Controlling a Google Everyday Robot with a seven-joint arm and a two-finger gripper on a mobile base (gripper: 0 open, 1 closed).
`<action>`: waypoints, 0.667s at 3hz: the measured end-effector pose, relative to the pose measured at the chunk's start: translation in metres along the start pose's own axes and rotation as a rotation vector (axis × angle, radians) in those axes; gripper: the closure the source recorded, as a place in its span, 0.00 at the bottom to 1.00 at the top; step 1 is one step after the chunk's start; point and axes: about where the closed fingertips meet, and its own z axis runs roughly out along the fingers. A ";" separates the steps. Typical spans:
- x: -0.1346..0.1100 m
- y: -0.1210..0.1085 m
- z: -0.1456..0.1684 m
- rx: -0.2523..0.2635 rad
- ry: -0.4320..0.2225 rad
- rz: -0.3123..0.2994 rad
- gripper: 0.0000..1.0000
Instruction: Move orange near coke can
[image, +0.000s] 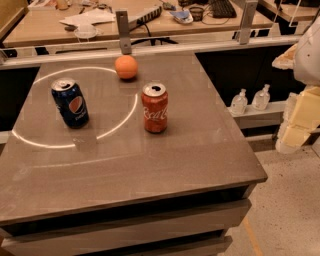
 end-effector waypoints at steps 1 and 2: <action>0.000 0.000 0.000 0.000 0.000 0.000 0.00; -0.006 -0.008 -0.002 -0.008 -0.042 -0.028 0.00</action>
Offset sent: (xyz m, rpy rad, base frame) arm 0.0216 0.0080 0.0092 0.0932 0.0036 0.1090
